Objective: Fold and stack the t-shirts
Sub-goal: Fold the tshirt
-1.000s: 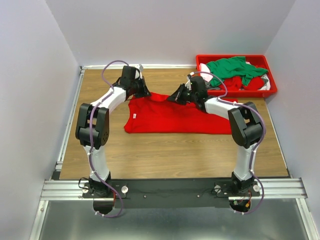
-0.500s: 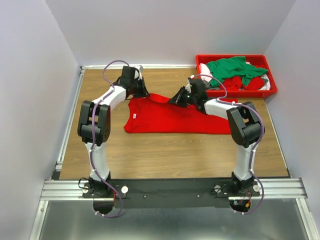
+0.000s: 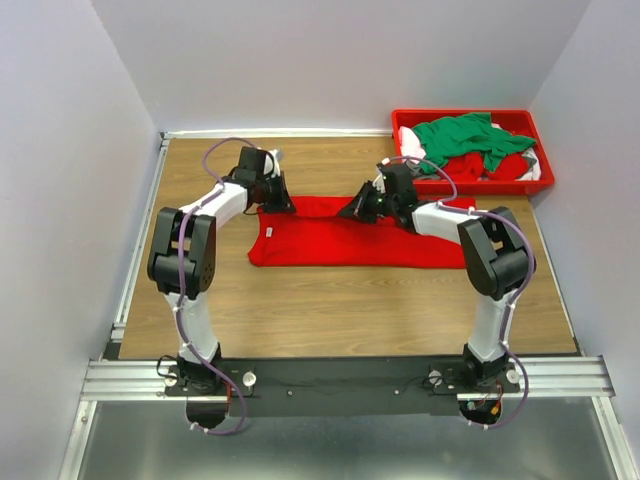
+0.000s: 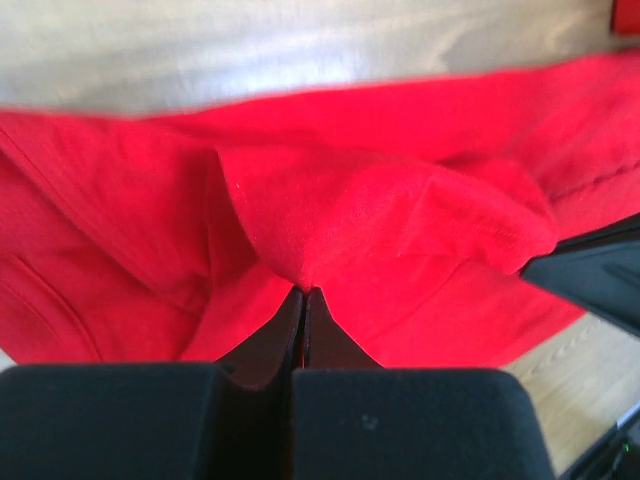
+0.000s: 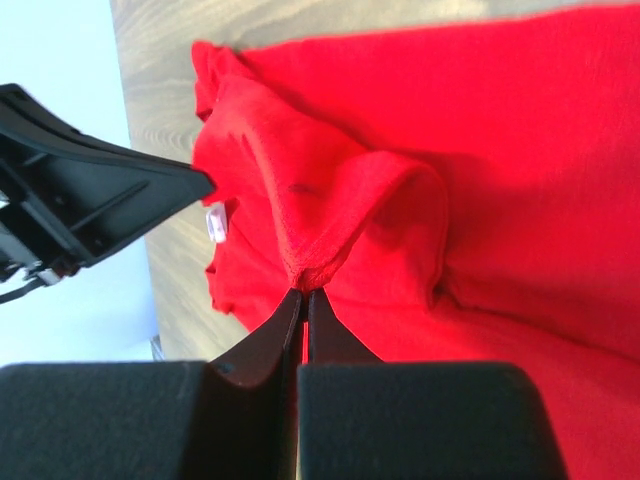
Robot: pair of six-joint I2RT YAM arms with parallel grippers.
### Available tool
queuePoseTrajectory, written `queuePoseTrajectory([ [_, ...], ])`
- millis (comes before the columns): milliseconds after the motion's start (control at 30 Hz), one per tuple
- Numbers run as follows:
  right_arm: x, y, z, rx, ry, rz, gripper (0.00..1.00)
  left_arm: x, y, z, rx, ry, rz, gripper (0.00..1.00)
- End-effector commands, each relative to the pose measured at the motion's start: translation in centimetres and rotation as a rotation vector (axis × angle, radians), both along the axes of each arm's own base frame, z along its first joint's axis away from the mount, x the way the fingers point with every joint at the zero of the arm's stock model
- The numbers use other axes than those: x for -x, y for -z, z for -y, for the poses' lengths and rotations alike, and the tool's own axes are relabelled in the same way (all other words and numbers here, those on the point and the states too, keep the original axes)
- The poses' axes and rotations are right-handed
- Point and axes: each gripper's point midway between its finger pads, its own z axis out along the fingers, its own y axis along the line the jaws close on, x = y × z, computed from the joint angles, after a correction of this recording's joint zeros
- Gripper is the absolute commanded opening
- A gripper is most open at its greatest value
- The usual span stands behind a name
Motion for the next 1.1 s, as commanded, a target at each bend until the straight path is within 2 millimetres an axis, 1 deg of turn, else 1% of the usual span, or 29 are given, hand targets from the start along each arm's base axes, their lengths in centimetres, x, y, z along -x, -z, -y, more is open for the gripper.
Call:
queuePoseTrajectory([
  [0,1.7,-0.3,0.3,-0.004,-0.040,-0.024,0.08,1.7,-1.0,0.3,0.028,0.048,0.004,0.00],
  [133,2.4,0.2,0.3,0.000,-0.062,-0.045,0.08,2.2,-0.8,-0.5,-0.009,0.023,0.006,0.00],
  [200,2.7,0.9,0.4,0.011,-0.067,-0.067,0.08,2.4,-0.5,-0.8,-0.025,0.024,0.002,0.00],
  [467,3.9,2.7,0.9,0.047,-0.092,-0.111,0.08,3.1,0.5,-1.9,-0.092,0.026,-0.013,0.00],
  [567,4.1,3.3,1.2,0.072,-0.092,-0.120,0.08,3.3,1.1,-2.6,-0.128,0.008,-0.018,0.00],
  [633,4.3,3.8,1.4,0.083,-0.097,-0.125,0.08,3.7,1.6,-2.6,-0.130,0.016,-0.026,0.02],
  [667,4.4,3.8,1.4,0.085,-0.100,-0.126,0.11,3.8,1.8,-2.6,-0.133,0.020,-0.030,0.03],
  [733,4.5,4.0,1.4,0.089,-0.105,-0.129,0.13,4.1,2.1,-2.6,-0.130,0.023,-0.035,0.04],
  [767,4.6,4.1,1.5,0.092,-0.109,-0.129,0.18,4.1,1.8,-2.6,-0.130,0.020,-0.025,0.05],
  [867,4.6,3.8,1.5,0.097,-0.114,-0.120,0.31,4.1,1.6,-2.9,-0.143,-0.002,-0.014,0.12],
  [933,4.6,3.3,1.7,0.107,-0.113,-0.105,0.46,4.1,0.9,-3.1,-0.143,-0.008,0.003,0.15],
  [967,4.5,3.0,1.8,0.112,-0.109,-0.098,0.50,4.2,0.3,-3.1,-0.138,-0.006,0.013,0.15],
  [1000,4.3,2.2,1.8,0.112,-0.107,-0.080,0.54,4.3,0.2,-3.1,-0.136,-0.006,0.016,0.15],
  [1067,4.0,1.4,1.9,0.118,-0.105,-0.054,0.57,4.5,-0.3,-3.0,-0.133,-0.007,0.022,0.16],
])
